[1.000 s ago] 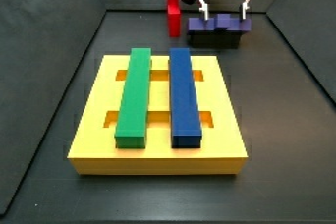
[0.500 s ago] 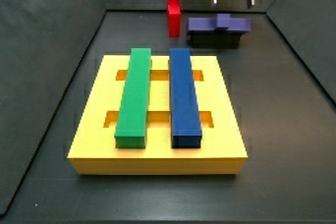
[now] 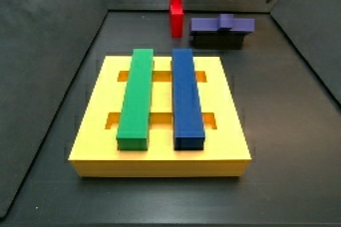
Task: Pick up the purple object. Move up. Place the purple object on the fixture. Regrasp the purple object. Move to above the board. Insert the purple object.
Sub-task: Regrasp the purple object.
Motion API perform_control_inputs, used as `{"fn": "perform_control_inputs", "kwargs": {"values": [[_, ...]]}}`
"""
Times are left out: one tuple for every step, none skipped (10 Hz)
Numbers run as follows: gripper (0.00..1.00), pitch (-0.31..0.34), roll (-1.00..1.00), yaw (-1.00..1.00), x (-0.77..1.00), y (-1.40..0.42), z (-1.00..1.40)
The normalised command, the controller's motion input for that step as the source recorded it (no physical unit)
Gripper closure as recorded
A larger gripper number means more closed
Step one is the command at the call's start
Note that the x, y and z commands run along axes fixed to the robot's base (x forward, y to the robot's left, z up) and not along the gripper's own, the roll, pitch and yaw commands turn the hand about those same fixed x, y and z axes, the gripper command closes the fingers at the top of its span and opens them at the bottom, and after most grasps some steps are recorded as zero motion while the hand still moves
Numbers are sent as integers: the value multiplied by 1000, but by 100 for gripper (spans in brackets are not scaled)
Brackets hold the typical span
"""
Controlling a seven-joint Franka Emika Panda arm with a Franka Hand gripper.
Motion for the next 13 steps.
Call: {"fn": "perform_control_inputs", "kwargs": {"values": [[0, 323, 1000, 117, 40, -357, 143], [0, -77, 1000, 143, 0, -389, 0], [0, -291, 1000, 154, -9, -331, 0], [0, -357, 1000, 131, -66, -149, 0], [0, -480, 1000, 100, -103, -11, 0], [0, -560, 754, 174, -80, 166, 123], [0, -246, 700, 177, -194, 417, 77], [0, 0, 614, 191, -177, 509, 100], [0, 180, 637, 180, -126, 503, 203], [0, 329, 731, 180, -51, 417, 269], [0, 94, 943, 131, -14, 329, 211], [0, 0, 1000, 0, 31, -94, 143], [0, 503, 1000, -6, 169, -334, 257]]}}
